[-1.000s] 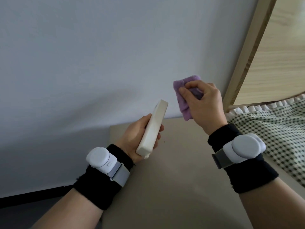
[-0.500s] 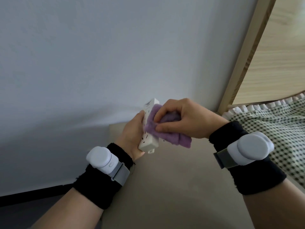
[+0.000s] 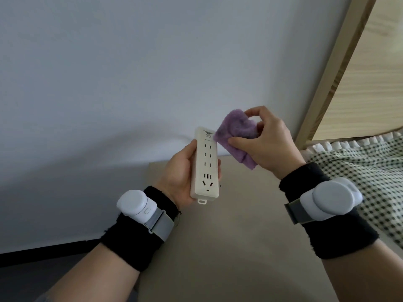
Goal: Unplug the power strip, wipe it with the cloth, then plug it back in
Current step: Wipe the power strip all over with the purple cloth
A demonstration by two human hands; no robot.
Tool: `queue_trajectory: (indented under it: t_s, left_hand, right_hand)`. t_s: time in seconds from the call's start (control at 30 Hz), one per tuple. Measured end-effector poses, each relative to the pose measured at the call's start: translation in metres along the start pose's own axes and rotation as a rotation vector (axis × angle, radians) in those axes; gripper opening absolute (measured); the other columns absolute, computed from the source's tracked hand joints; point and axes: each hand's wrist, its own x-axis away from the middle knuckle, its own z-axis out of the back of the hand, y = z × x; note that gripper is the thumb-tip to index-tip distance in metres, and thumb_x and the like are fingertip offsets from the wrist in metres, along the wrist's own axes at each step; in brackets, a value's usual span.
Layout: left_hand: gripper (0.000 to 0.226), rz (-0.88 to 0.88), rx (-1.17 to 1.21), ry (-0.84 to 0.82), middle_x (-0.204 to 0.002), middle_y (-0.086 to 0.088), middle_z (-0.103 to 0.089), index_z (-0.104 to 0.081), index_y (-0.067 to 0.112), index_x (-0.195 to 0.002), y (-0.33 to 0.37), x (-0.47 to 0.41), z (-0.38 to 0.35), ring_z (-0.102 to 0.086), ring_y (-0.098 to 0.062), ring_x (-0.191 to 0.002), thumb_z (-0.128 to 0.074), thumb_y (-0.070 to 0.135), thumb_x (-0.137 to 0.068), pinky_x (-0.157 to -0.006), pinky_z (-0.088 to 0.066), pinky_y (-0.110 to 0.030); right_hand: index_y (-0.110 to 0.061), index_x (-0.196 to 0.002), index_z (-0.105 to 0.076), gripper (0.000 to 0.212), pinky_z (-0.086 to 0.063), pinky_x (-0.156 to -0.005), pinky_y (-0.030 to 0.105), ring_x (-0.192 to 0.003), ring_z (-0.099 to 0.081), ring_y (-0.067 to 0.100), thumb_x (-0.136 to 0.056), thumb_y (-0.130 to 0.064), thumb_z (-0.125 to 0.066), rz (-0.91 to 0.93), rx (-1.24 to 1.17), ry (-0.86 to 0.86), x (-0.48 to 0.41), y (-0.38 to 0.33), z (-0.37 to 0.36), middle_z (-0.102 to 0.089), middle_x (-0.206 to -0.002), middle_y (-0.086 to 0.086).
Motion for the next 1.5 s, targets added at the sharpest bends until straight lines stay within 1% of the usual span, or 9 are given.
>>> queue_trajectory:
  t_s: [0.13,0.27,0.33,0.43,0.77,0.9,1.03,1.3,1.5]
  left_hand:
    - [0.046,-0.016,0.010,0.019,-0.086,-0.013,-0.060,-0.060,0.009,-0.110,0.001,0.000,-0.001,-0.055,-0.027,-0.071,-0.042,0.050,-0.104,-0.070,-0.049,-0.038]
    - [0.057,-0.023,-0.044,0.056,-0.100,-0.019,-0.056,-0.058,0.003,-0.130,0.001,0.000,0.002,-0.054,-0.032,-0.080,-0.038,0.050,-0.105,-0.071,-0.044,-0.038]
    - [0.065,0.006,-0.033,0.069,-0.106,-0.019,-0.065,-0.057,0.001,-0.136,0.001,0.001,0.005,-0.064,-0.035,-0.088,-0.035,0.053,-0.105,-0.071,-0.052,-0.035]
    - [0.060,0.028,0.011,0.071,-0.077,-0.012,-0.075,-0.066,0.012,-0.114,0.003,-0.002,0.013,-0.075,-0.026,-0.063,-0.033,0.061,-0.102,-0.054,-0.060,-0.033]
    - [0.046,0.005,-0.058,0.010,-0.088,-0.014,-0.061,-0.063,0.008,-0.107,-0.004,0.001,0.002,-0.053,-0.027,-0.070,-0.037,0.046,-0.106,-0.065,-0.048,-0.039]
    - [0.044,0.005,-0.006,0.052,-0.084,-0.015,-0.061,-0.065,0.005,-0.103,-0.001,0.001,0.003,-0.057,-0.026,-0.072,-0.040,0.041,-0.105,-0.070,-0.047,-0.037]
    - [0.056,0.042,0.103,0.037,-0.077,-0.014,-0.071,-0.064,0.007,-0.115,0.002,0.000,0.010,-0.070,-0.025,-0.062,-0.032,0.052,-0.105,-0.059,-0.059,-0.030]
    - [0.044,-0.022,0.052,0.044,-0.088,-0.014,-0.062,-0.062,0.005,-0.116,0.000,-0.002,0.007,-0.060,-0.025,-0.074,-0.040,0.041,-0.105,-0.072,-0.049,-0.037]
    - [0.052,0.041,0.056,0.042,-0.086,-0.013,-0.066,-0.065,0.010,-0.115,0.001,0.001,0.012,-0.063,-0.026,-0.077,-0.038,0.053,-0.103,-0.071,-0.048,-0.035]
  right_hand:
    - [-0.037,-0.118,-0.063,0.050,-0.053,-0.068,0.025,-0.079,-0.068,0.014,-0.072,-0.034,-0.085,0.120,0.091,0.007,0.009,-0.010,-0.017,-0.070,-0.090,-0.005]
    - [-0.033,-0.100,-0.070,0.028,-0.048,-0.060,0.014,-0.068,-0.068,0.003,-0.077,-0.034,-0.085,0.259,0.137,-0.278,0.017,-0.018,-0.020,-0.074,-0.071,-0.010]
    - [-0.032,-0.097,-0.073,0.025,-0.054,-0.064,0.023,-0.071,-0.067,0.005,-0.076,-0.039,-0.085,0.286,0.154,-0.463,0.019,-0.022,-0.014,-0.074,-0.075,-0.009]
    - [-0.026,-0.096,-0.075,0.032,-0.060,-0.072,0.038,-0.077,-0.067,0.020,-0.074,-0.049,-0.081,0.275,0.070,-0.673,0.021,-0.029,-0.010,-0.073,-0.080,0.000]
    - [-0.014,-0.094,-0.073,0.011,-0.038,-0.064,0.016,-0.072,-0.057,0.023,-0.090,-0.024,-0.075,0.271,0.121,0.009,0.015,-0.005,-0.039,-0.067,-0.078,0.005]
    - [-0.029,-0.102,-0.077,0.017,-0.049,-0.068,0.016,-0.075,-0.065,0.003,-0.086,-0.033,-0.079,0.286,0.057,-0.310,0.014,-0.006,-0.028,-0.073,-0.079,-0.011]
    - [-0.020,-0.102,-0.077,0.030,-0.061,-0.080,0.043,-0.079,-0.069,0.019,-0.079,-0.038,-0.085,0.283,-0.036,-0.682,0.016,-0.012,-0.017,-0.077,-0.088,0.006]
    - [-0.029,-0.106,-0.079,0.021,-0.053,-0.073,0.024,-0.077,-0.065,0.005,-0.085,-0.031,-0.083,0.275,0.025,-0.304,0.017,-0.010,-0.030,-0.074,-0.080,-0.012]
    - [-0.025,-0.100,-0.078,0.021,-0.057,-0.074,0.030,-0.078,-0.067,0.019,-0.082,-0.032,-0.085,0.330,-0.026,-0.686,0.018,-0.022,-0.020,-0.074,-0.083,-0.001]
